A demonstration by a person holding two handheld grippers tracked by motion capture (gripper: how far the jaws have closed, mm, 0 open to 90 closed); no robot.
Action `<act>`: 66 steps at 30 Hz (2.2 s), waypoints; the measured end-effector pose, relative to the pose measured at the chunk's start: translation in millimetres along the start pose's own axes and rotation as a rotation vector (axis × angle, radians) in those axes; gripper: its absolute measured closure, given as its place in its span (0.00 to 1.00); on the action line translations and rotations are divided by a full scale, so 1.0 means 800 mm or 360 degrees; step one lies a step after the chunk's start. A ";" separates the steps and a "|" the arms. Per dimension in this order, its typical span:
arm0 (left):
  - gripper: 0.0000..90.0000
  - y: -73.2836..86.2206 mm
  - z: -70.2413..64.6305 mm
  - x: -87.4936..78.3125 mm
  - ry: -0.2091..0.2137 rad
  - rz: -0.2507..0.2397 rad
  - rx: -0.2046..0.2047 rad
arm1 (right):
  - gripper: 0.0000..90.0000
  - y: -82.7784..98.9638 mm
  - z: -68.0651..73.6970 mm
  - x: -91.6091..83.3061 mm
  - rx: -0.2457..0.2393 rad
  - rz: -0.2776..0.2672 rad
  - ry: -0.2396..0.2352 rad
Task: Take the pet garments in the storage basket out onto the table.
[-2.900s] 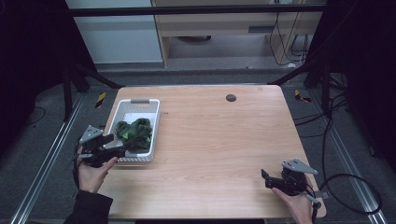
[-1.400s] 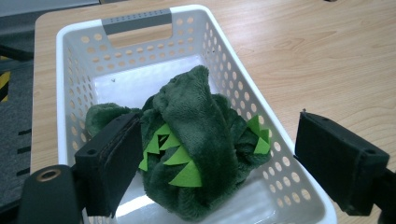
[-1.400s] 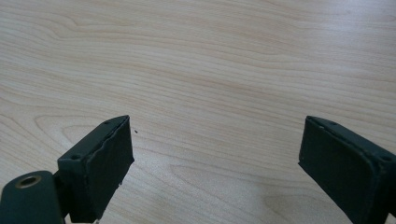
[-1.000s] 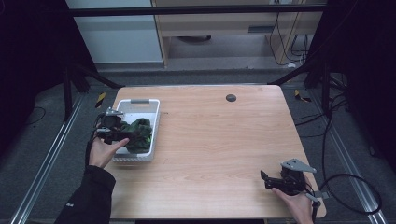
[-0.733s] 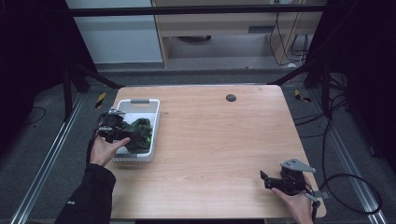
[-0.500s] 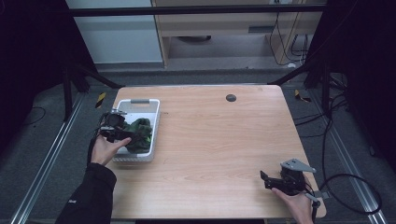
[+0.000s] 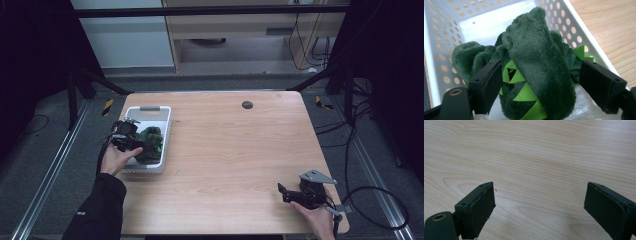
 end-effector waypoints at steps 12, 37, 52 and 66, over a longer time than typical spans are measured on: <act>0.44 0.002 0.002 0.009 -0.0023 0.0089 -0.0005 | 0.11 0.000 0.001 0.000 0.0003 0.0004 -0.0014; 0.85 0.003 0.003 -0.019 -0.0001 0.0084 -0.0008 | 0.11 0.000 0.000 -0.001 0.0016 0.0011 -0.0020; 0.85 -0.013 -0.008 -0.081 0.0009 -0.0068 0.0060 | 0.11 -0.001 -0.001 -0.001 0.0012 0.0001 -0.0008; 0.85 -0.017 -0.004 -0.113 0.0022 -0.0113 0.0070 | 0.11 -0.001 -0.001 -0.002 0.0010 -0.0006 -0.0009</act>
Point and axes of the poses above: each handheld gripper's, and its own axes: x roughly forward along the jaws, y roughly out of its underside, z roughly to its left, the point moved 2 cm from there along x, roughly forward along the jaws, and after that the axes turned 12 degrees about -x, right-handed, at the moved point
